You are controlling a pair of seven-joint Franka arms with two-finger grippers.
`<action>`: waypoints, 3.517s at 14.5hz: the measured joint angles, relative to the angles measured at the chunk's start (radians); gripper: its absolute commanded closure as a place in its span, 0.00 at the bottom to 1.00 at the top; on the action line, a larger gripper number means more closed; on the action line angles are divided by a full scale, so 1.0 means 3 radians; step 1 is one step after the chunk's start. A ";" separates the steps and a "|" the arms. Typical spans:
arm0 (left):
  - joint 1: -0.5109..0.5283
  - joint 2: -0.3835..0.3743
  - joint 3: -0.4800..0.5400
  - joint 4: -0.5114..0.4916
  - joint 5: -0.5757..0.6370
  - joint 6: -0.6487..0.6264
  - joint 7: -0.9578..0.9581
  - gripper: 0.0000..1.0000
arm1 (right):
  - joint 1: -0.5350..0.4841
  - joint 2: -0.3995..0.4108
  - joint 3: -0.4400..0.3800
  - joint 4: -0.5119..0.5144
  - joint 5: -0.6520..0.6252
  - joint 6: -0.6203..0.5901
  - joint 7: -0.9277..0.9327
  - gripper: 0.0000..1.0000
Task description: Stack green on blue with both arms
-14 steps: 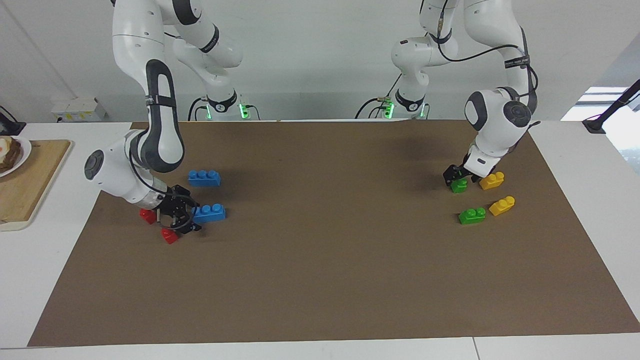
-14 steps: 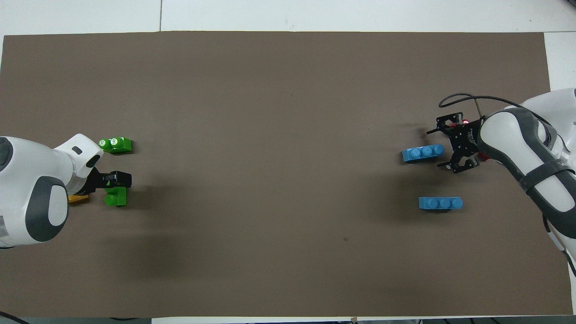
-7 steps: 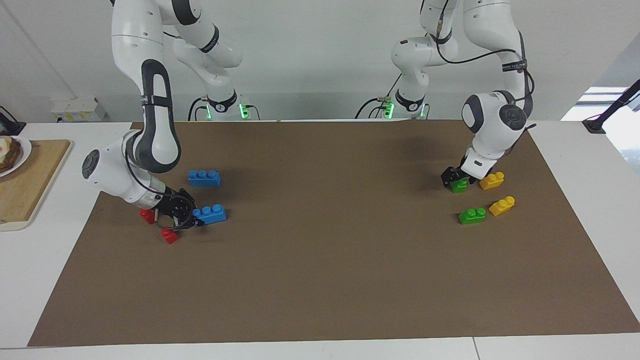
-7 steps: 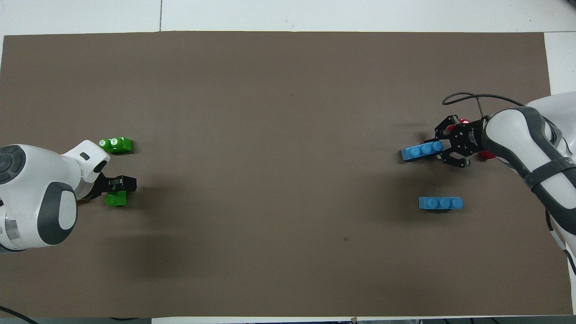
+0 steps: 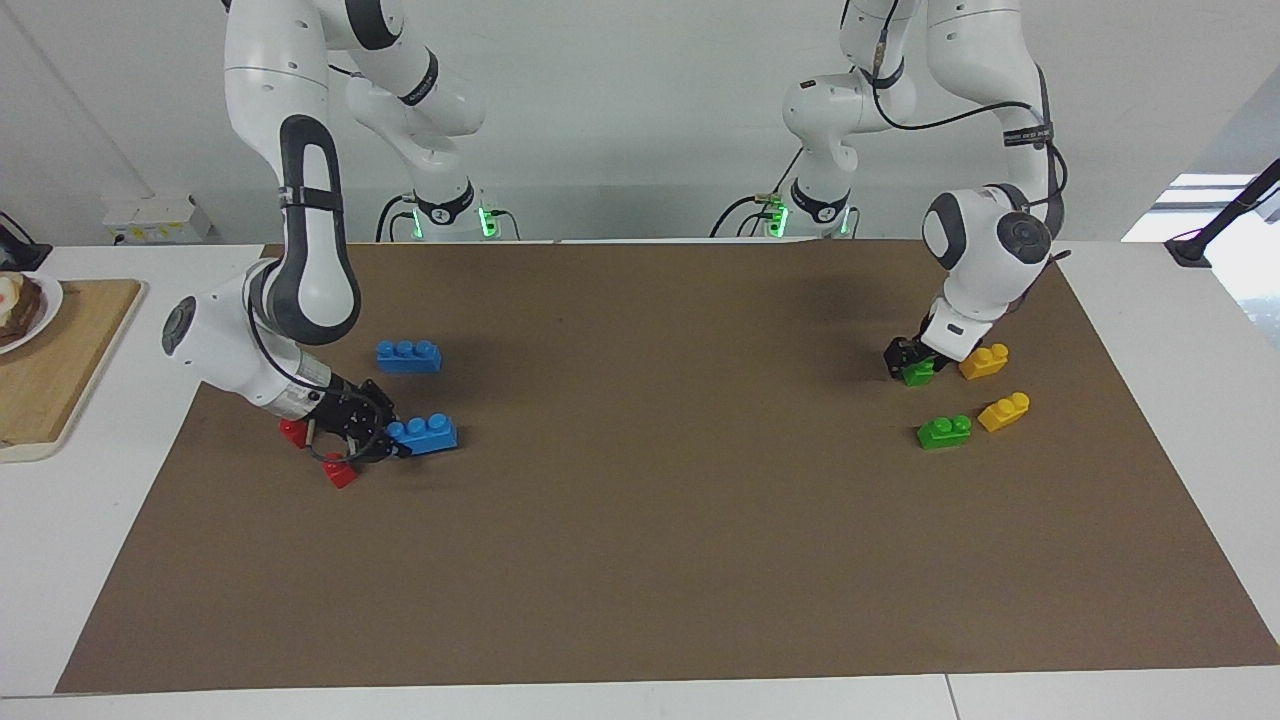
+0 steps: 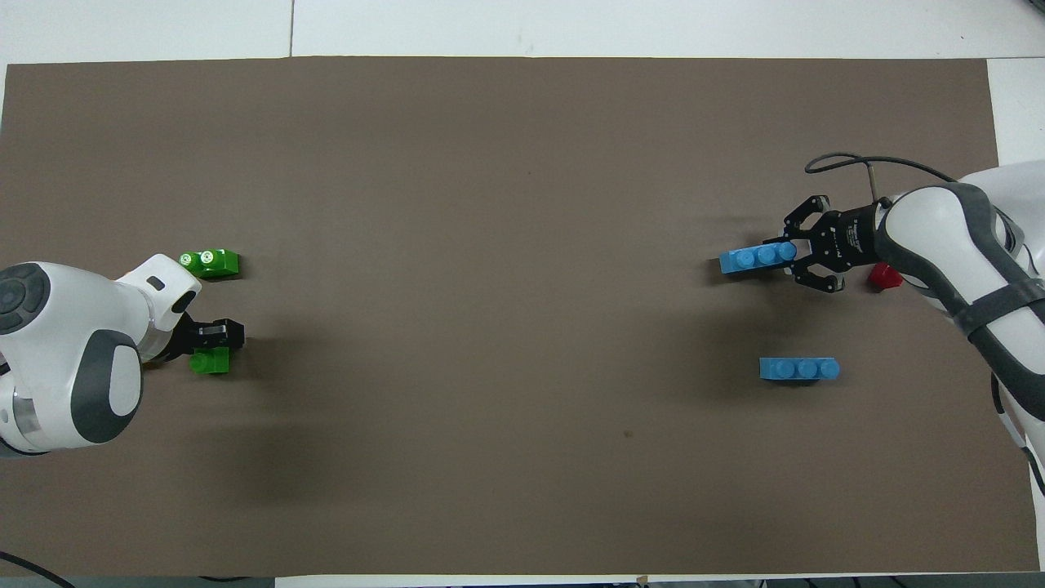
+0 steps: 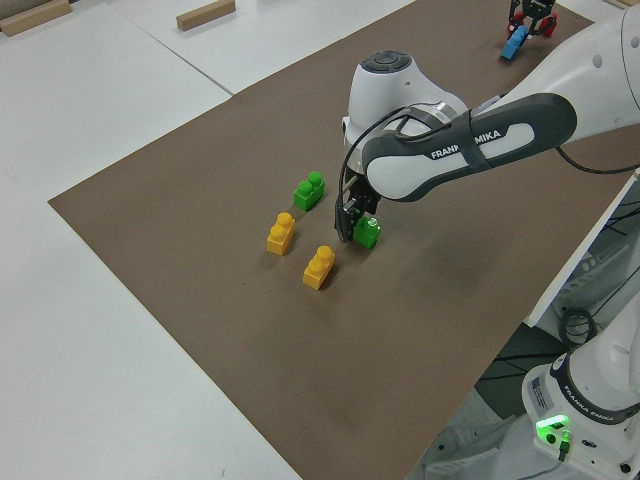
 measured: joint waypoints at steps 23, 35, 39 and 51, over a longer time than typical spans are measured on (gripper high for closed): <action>-0.0469 0.0051 -0.0117 0.1246 -0.0168 -0.1214 -0.3171 1.00 | 0.2031 -0.0013 0.0022 -0.0180 0.0010 0.1293 0.2412 1.00; -0.1023 0.0119 -0.0130 0.1286 -0.0424 -0.0854 -0.5758 1.00 | 0.2096 0.0053 0.0022 -0.0302 0.0010 0.1384 0.2120 1.00; -0.1220 0.0197 -0.0132 0.1292 -0.0439 -0.0657 -0.6382 1.00 | 0.2096 0.0053 0.0022 -0.0302 0.0010 0.1386 0.2110 1.00; -0.2042 0.1017 -0.0138 0.2057 -0.0439 -0.0626 -0.7713 1.00 | 0.2095 0.0053 0.0022 -0.0302 0.0010 0.1386 0.2110 1.00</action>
